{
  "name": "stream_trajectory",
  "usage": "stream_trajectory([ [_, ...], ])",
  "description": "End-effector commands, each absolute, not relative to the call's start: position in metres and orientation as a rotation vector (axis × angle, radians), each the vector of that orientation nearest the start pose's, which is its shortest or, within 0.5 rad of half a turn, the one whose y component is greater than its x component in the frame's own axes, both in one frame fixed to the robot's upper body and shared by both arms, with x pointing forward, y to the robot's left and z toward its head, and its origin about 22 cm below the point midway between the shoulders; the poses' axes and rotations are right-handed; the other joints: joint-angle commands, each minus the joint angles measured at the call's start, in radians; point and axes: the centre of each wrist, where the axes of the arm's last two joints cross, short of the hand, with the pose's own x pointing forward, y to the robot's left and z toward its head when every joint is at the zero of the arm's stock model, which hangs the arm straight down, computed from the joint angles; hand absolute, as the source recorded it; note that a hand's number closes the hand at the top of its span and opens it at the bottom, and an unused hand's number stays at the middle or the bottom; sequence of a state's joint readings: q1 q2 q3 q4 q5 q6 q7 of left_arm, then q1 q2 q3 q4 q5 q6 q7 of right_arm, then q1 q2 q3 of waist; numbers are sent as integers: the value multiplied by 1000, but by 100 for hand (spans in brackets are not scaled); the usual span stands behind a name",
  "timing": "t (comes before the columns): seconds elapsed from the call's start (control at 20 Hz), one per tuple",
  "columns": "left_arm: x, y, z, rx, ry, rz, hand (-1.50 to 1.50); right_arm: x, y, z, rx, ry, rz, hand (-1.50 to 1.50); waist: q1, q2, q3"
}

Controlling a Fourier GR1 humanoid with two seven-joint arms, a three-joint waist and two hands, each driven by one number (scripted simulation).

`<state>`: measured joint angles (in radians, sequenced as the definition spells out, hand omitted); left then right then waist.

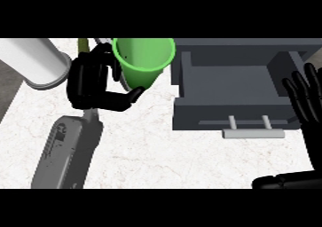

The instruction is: Pick up the cup, place it into the drawer and close the drawer

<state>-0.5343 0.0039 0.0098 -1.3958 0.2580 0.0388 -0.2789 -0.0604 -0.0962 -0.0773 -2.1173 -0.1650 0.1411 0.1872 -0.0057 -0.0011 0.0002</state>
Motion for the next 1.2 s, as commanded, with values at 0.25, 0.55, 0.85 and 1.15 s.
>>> stream_trajectory([
  [0.25, 382, 114, 163, -313, -2112, -11, 150, 224, -234, 141, 133, -1983, 147, -150, -3, 3, 0],
  [0.55, 398, 94, 159, -305, -2090, -57, 150, 206, -251, 128, 148, -1991, 144, -150, -13, 3, 0],
  [0.85, 401, 50, 174, -249, -2041, -113, 150, 224, -257, 127, 137, -1980, 154, -150, -17, 4, 0],
  [1.15, 416, 44, 163, -211, -2009, -95, 150, 223, -251, 131, 147, -1982, 146, -150, -20, 6, 0],
])
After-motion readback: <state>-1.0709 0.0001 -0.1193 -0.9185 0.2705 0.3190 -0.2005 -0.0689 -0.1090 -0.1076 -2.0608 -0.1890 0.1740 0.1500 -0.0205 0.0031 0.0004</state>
